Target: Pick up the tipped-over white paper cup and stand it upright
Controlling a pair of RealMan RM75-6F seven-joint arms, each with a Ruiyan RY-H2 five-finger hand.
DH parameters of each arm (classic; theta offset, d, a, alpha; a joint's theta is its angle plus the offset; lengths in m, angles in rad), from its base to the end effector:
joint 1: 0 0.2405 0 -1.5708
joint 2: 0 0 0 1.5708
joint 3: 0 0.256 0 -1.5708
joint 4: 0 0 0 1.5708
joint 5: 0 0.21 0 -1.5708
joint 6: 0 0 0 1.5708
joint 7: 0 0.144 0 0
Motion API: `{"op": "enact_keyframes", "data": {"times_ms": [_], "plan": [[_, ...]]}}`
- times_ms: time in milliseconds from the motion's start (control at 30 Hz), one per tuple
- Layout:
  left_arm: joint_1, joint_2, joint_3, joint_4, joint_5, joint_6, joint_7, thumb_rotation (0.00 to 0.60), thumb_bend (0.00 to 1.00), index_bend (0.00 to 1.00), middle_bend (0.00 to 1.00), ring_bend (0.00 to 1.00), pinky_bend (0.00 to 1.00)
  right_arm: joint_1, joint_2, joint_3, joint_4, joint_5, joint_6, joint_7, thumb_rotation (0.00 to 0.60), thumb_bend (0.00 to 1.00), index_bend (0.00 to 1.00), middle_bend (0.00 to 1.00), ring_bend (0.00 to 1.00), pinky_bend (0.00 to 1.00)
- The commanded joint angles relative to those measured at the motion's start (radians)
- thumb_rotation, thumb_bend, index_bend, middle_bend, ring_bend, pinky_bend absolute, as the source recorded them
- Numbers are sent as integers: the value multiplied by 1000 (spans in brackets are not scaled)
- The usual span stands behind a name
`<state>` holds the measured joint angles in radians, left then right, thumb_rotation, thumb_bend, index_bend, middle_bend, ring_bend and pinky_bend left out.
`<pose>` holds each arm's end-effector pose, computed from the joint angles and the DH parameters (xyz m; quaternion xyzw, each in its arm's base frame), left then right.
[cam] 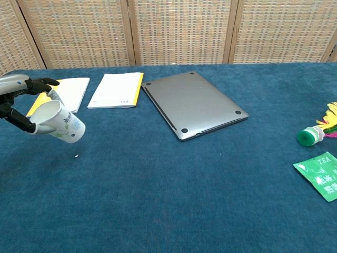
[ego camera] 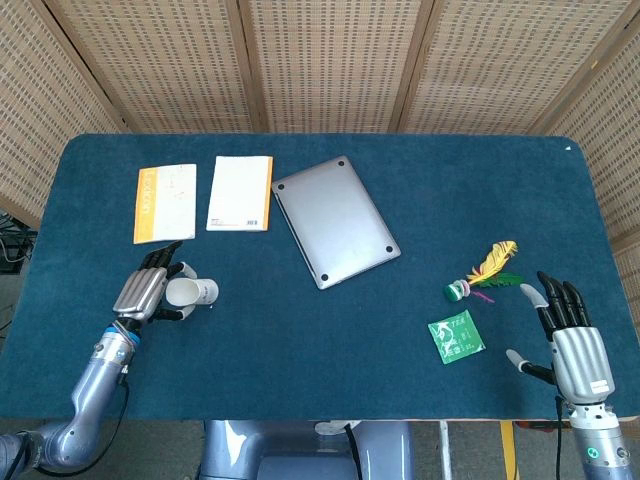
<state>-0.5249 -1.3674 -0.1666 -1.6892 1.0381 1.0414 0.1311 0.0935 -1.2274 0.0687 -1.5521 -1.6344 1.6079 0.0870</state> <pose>-0.2115 0.2997 0.0372 -0.6187 -0.5348 -0.3860 0.4267 -0.2855 -0.1848 0.1418 0.5790 -0.3556 0.4948 0.5417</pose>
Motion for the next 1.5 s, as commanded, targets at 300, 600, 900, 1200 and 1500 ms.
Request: {"op": "enact_keyframes", "data": {"times_ms": [300, 600, 900, 1200, 1500], "plan": [[-16, -109, 19, 183, 207, -43, -181, 600, 266, 402, 0, 0, 0, 3, -7, -5, 3, -1, -11, -14, 600, 126, 0, 0, 0, 0], [-20, -124, 34, 222, 160, -65, -118, 600, 261, 362, 0, 0, 0, 4, -9, -7, 4, -4, -12, -18, 600, 126, 0, 0, 0, 0], [-26, -53, 56, 188, 28, -112, 47, 600, 256, 335, 0, 0, 0, 4, -11, -11, 2, -10, -12, -24, 600, 126, 0, 0, 0, 0], [-20, -16, 62, 166, -27, -104, 94, 600, 229, 138, 0, 0, 0, 5, -14, -13, 2, -11, -14, -27, 600, 126, 0, 0, 0, 0], [-53, 10, 51, 70, -116, -88, 213, 600, 223, 112, 0, 0, 0, 4, -12, -14, -1, -14, -11, -22, 600, 126, 0, 0, 0, 0]]}}
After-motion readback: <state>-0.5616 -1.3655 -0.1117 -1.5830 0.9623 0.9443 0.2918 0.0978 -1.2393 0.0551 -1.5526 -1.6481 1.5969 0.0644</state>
